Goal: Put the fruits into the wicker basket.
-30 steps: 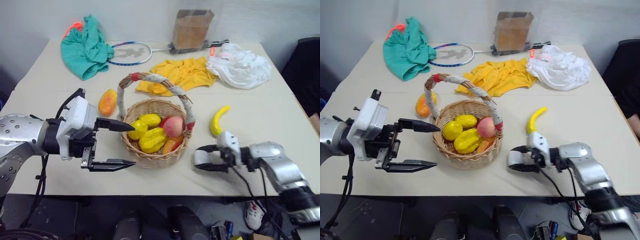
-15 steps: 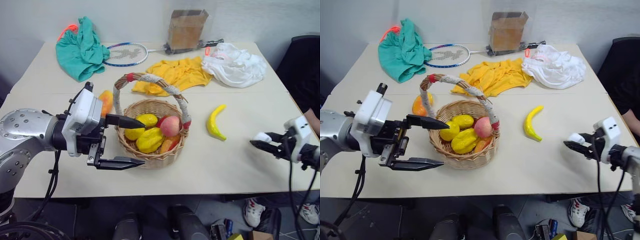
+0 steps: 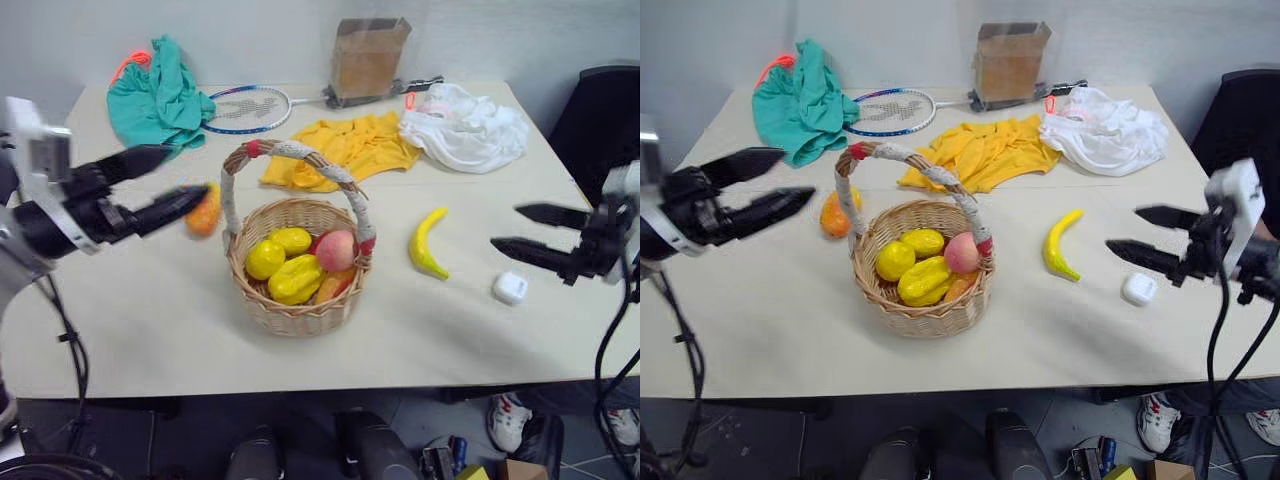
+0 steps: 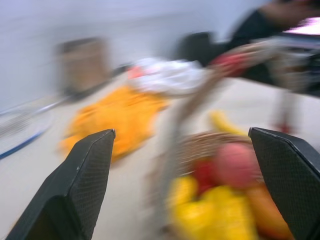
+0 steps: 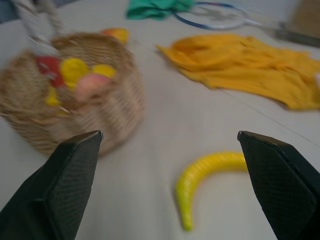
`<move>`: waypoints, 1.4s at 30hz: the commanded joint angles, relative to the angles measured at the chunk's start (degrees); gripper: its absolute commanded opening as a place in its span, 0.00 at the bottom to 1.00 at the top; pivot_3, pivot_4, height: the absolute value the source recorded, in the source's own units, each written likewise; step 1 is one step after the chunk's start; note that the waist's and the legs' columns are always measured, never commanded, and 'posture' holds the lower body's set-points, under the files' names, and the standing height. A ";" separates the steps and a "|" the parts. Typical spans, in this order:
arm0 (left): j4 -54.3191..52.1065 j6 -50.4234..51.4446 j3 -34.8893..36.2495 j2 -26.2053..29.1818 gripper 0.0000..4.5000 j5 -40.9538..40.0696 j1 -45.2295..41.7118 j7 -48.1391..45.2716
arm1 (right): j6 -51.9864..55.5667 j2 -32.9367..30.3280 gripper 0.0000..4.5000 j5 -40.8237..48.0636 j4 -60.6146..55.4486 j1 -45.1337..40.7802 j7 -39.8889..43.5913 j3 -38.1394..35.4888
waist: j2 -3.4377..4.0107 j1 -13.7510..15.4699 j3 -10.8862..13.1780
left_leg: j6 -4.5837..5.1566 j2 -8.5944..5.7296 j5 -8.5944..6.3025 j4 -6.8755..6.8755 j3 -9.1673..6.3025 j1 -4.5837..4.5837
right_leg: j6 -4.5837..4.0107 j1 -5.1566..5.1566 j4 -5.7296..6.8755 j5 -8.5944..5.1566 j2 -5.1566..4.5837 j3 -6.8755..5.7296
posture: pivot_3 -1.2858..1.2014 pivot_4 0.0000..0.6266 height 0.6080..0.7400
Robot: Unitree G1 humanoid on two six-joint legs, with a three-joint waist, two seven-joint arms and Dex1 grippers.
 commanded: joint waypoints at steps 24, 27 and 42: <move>66.05 -16.29 -33.11 -18.52 1.00 38.90 -41.87 -7.64 | 2.55 -6.08 0.99 5.76 1.90 -26.30 2.20 8.05 | -0.26 2.14 -0.11 | 0.26 -0.03 -0.17 1.22 0.68 -2.10 | 0.23 -2.10 0.62 0.10 -0.25 0.03 | 0.52 0.24 1.00; 68.84 -18.22 -32.64 -19.09 1.00 40.67 -42.54 -6.51 | 2.39 -6.12 0.99 5.82 1.97 -25.65 1.93 7.49 | -0.26 1.93 -0.11 | 0.35 -0.06 -0.10 1.27 0.74 -2.05 | 0.33 -2.07 0.68 0.24 -0.25 0.06 | 0.52 0.24 1.00; 58.34 -15.27 -27.46 -14.66 0.54 40.76 -37.19 -7.69 | -0.04 -5.63 1.00 3.90 3.31 -22.74 2.36 8.13 | -0.26 2.00 -0.11 | 0.32 -0.02 -0.08 1.25 0.67 -2.09 | 0.32 -2.08 0.69 0.25 -0.25 0.04 | 0.52 0.24 1.00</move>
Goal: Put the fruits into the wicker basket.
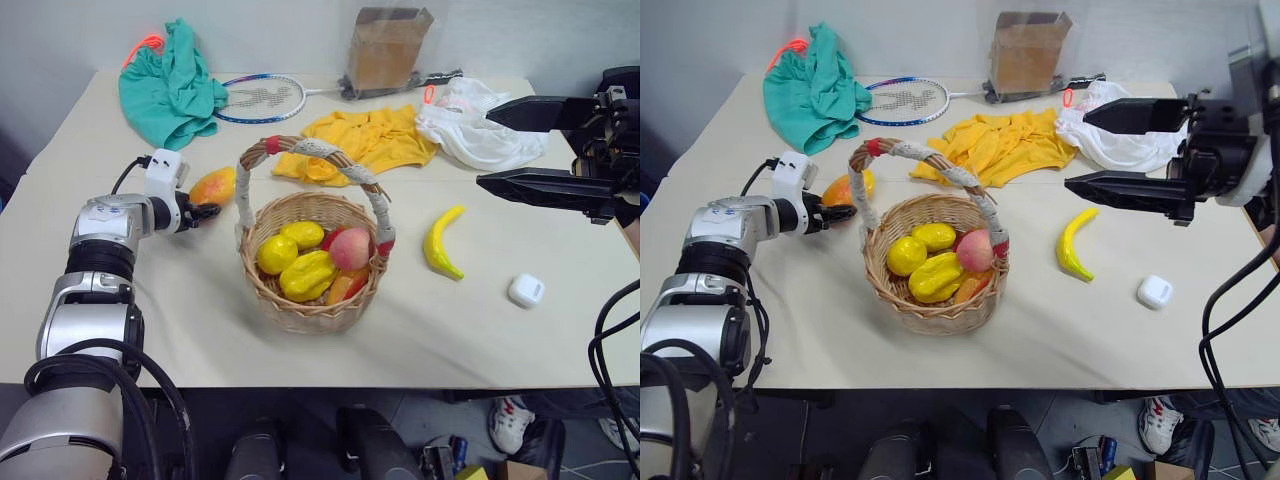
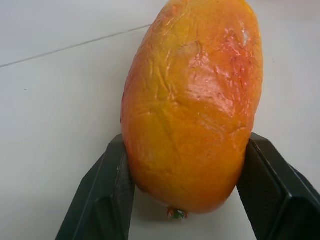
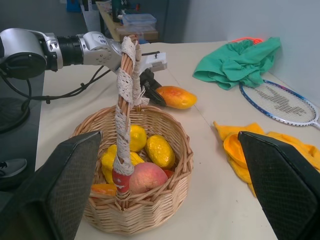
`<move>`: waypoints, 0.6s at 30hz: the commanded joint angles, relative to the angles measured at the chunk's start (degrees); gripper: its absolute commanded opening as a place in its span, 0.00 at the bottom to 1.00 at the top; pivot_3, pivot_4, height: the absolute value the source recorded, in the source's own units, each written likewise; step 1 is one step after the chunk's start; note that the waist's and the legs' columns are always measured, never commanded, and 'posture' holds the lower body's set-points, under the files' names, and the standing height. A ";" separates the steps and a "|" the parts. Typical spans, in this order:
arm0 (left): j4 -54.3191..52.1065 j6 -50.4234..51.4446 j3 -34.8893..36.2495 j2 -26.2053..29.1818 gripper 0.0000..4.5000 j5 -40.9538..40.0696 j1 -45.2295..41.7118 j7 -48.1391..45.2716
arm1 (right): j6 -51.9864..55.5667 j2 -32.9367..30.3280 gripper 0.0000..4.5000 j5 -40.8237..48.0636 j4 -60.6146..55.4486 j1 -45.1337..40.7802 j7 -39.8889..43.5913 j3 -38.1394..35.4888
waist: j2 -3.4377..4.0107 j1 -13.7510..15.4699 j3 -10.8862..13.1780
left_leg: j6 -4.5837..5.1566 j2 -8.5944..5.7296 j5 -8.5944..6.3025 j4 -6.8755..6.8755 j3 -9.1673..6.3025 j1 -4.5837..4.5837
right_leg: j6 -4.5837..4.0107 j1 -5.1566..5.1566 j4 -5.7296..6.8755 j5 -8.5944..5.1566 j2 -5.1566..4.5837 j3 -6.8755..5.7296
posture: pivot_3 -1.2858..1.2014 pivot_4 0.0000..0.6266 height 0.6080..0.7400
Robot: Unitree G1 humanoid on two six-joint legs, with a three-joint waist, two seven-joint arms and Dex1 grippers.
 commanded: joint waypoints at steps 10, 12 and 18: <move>-65.43 19.84 28.26 22.17 0.54 -22.07 42.28 -24.75 | -1.64 -0.05 1.00 -1.48 1.07 0.63 1.47 -0.75 | 0.00 -1.47 0.00 | -0.06 0.09 0.00 -0.06 -0.16 0.00 | -0.07 0.03 0.00 -0.04 -0.11 -0.06 | 0.52 0.24 1.00; -75.86 24.27 37.53 25.02 0.54 -29.01 51.41 -32.97 | -1.96 -0.70 1.00 -2.12 1.24 1.52 2.37 -0.57 | 0.00 -1.54 0.00 | -0.06 0.06 0.00 -0.07 -0.20 0.08 | -0.11 0.13 -0.03 -0.06 -0.14 -0.09 | 0.52 0.24 1.00; -88.32 32.12 35.68 27.18 0.54 -45.84 46.90 -29.18 | -2.24 -4.77 1.00 -1.78 -0.07 7.51 10.44 -3.23 | 0.13 0.55 0.05 | -0.02 -0.13 0.05 -0.06 -0.50 0.45 | -0.19 0.62 -0.05 -0.11 -0.22 -0.29 | 0.52 0.24 1.00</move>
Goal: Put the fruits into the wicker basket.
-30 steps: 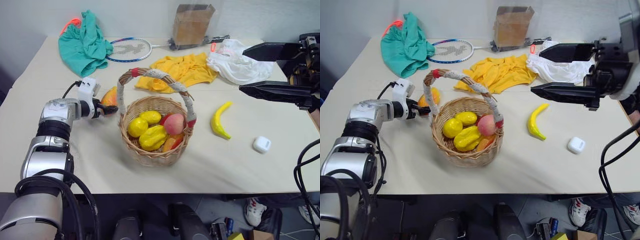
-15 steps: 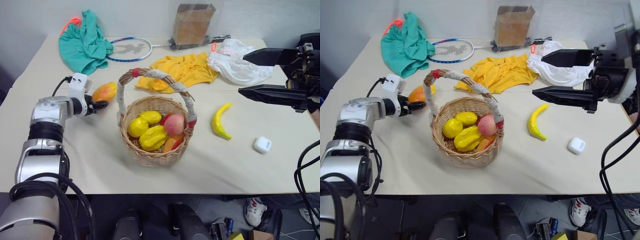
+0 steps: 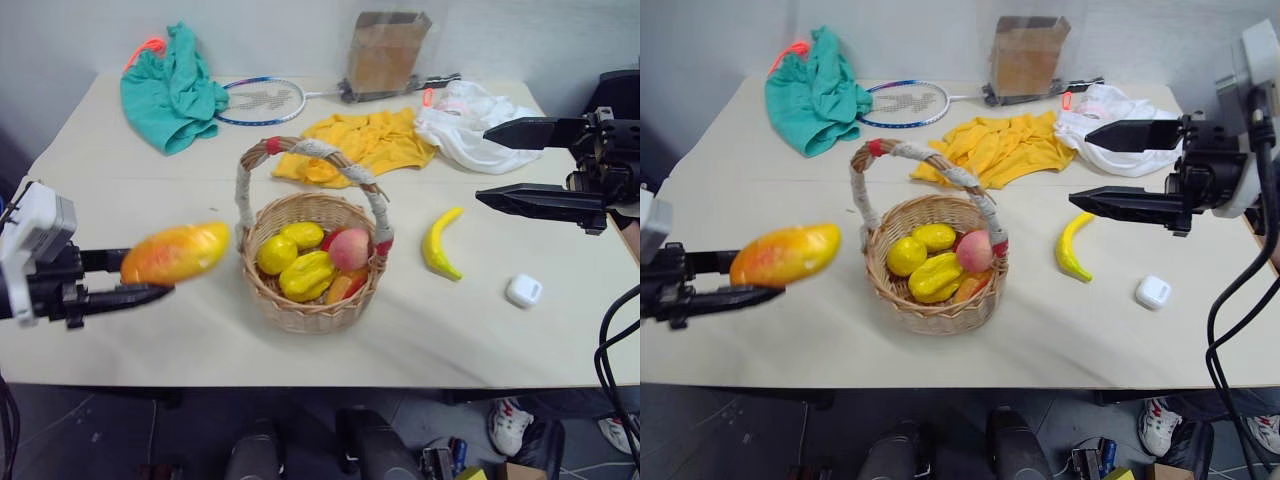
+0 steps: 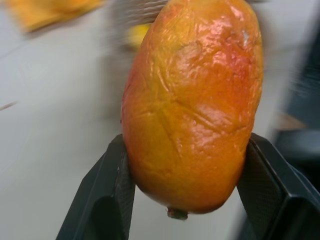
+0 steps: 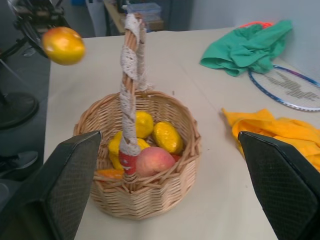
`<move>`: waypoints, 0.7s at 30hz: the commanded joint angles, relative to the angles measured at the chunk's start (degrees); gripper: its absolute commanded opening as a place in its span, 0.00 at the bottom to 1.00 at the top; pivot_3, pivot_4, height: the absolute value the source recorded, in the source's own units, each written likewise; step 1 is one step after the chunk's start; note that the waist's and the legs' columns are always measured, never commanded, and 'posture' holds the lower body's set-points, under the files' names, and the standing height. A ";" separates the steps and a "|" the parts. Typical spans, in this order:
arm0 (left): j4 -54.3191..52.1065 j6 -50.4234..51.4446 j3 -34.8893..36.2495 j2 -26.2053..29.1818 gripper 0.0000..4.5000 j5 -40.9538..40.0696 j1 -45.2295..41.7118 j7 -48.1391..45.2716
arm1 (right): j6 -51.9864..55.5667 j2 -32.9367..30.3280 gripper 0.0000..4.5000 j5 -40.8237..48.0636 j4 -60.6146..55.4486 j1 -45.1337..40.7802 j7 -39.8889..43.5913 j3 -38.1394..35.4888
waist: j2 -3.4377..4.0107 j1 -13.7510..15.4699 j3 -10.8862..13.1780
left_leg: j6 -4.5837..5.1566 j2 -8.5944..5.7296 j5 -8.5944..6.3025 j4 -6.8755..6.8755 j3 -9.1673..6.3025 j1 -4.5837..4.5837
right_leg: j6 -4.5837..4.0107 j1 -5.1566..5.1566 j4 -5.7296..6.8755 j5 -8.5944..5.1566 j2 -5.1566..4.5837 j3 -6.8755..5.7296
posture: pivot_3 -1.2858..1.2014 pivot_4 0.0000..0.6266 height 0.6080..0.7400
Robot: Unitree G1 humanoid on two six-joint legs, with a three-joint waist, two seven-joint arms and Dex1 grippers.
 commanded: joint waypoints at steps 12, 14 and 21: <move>8.22 -3.50 -43.45 -10.05 0.54 7.53 -31.84 21.44 | 2.12 -3.96 1.00 8.41 -9.21 7.87 4.89 -10.80 | 0.10 -0.94 0.03 | -0.01 0.09 -0.12 -0.14 0.01 0.57 | 0.10 0.57 -0.23 0.04 0.36 0.27 | 0.52 0.24 1.00; 9.03 -4.99 -45.24 -9.94 0.61 8.88 -32.62 20.30 | 2.24 -3.90 1.00 8.44 -9.74 8.94 3.61 -11.31 | 0.10 -1.16 0.03 | -0.01 0.08 -0.13 -0.15 0.06 0.56 | 0.10 0.55 -0.24 0.03 0.33 0.30 | 0.52 0.24 1.00; 7.84 -9.73 -39.04 -6.59 0.99 8.19 -28.17 16.75 | 1.84 -2.64 1.00 6.81 -10.79 13.21 -2.26 -12.54 | 0.10 -1.40 0.03 | -0.01 0.11 -0.12 -0.15 0.07 0.53 | 0.10 0.53 -0.27 0.03 0.31 0.30 | 0.52 0.24 1.00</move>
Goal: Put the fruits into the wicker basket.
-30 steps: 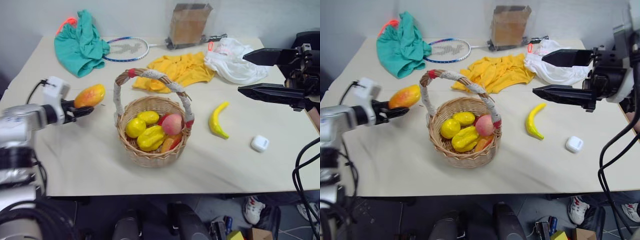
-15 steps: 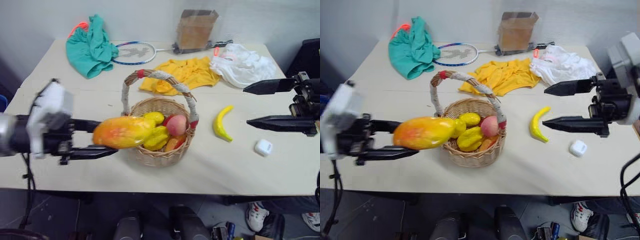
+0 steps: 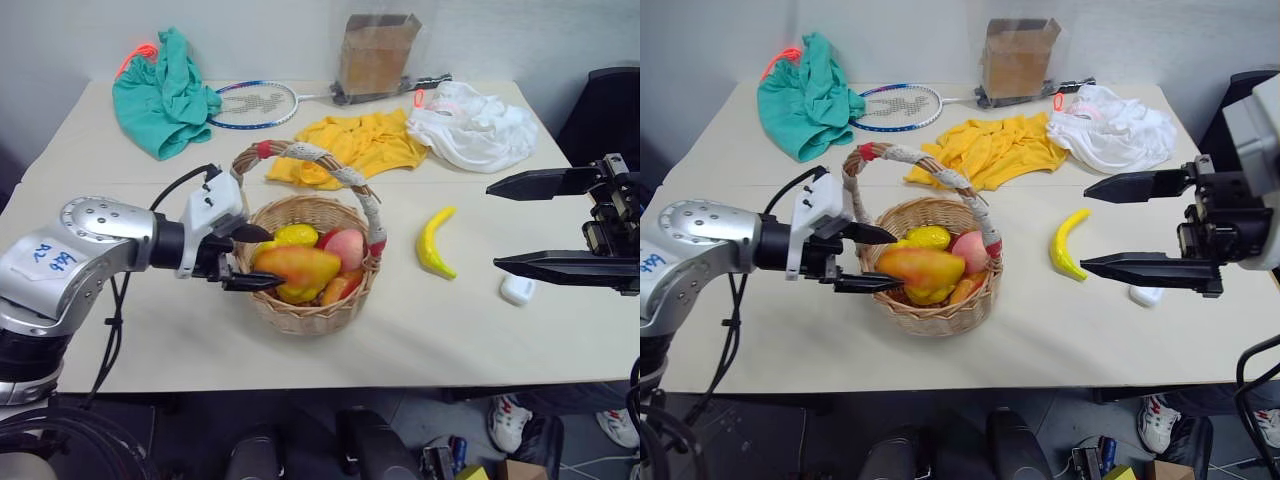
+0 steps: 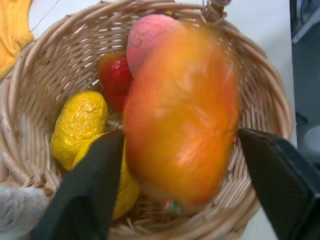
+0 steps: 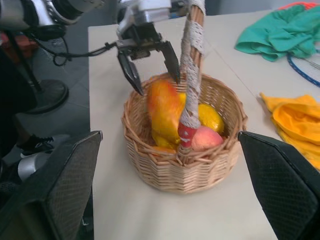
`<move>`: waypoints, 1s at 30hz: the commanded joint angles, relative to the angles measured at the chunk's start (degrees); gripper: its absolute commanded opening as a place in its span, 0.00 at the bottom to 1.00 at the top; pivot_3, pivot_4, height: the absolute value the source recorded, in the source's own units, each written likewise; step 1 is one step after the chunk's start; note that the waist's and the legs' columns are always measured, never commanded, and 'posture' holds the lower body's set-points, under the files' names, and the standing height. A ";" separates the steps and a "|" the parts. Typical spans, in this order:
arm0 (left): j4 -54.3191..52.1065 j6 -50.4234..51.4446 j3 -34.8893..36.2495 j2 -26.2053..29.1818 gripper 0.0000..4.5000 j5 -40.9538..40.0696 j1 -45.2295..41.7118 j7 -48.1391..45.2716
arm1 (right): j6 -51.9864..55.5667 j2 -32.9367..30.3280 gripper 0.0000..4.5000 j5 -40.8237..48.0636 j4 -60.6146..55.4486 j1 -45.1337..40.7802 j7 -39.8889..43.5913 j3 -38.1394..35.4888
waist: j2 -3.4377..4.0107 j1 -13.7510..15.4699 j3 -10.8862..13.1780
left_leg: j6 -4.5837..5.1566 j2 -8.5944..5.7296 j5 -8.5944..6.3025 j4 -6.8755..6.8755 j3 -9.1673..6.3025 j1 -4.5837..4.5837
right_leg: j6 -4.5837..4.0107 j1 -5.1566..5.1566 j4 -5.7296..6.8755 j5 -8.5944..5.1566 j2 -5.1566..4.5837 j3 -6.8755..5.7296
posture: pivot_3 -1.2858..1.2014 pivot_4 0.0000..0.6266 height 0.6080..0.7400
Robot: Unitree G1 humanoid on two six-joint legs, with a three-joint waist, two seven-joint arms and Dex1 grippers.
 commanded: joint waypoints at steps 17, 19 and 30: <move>-6.01 5.31 28.72 7.62 0.99 -37.13 -0.56 -3.33 | -8.50 28.70 1.00 -29.80 14.78 4.12 -38.98 19.59 | -0.10 -0.30 -0.04 | -0.14 -0.05 0.08 0.06 -0.01 0.05 | 0.01 0.00 0.16 -0.03 0.01 -0.01 | 0.52 0.24 1.00; -5.60 4.91 28.47 8.38 0.99 -37.26 -0.75 -3.26 | -9.73 31.79 1.00 -31.92 18.66 2.60 -40.61 20.68 | -0.09 -0.38 -0.03 | -0.15 -0.04 0.08 0.04 0.03 0.05 | -0.01 -0.04 0.18 -0.04 0.03 0.01 | 0.52 0.24 1.00; -3.50 1.48 24.08 10.10 1.00 -32.49 -1.87 -4.12 | -16.38 37.61 0.71 -38.73 24.68 2.34 -38.80 23.81 | -0.08 -0.34 -0.03 | -0.16 -0.05 0.08 0.03 0.07 0.05 | -0.05 -0.07 0.21 -0.06 0.04 0.02 | 0.52 0.24 1.00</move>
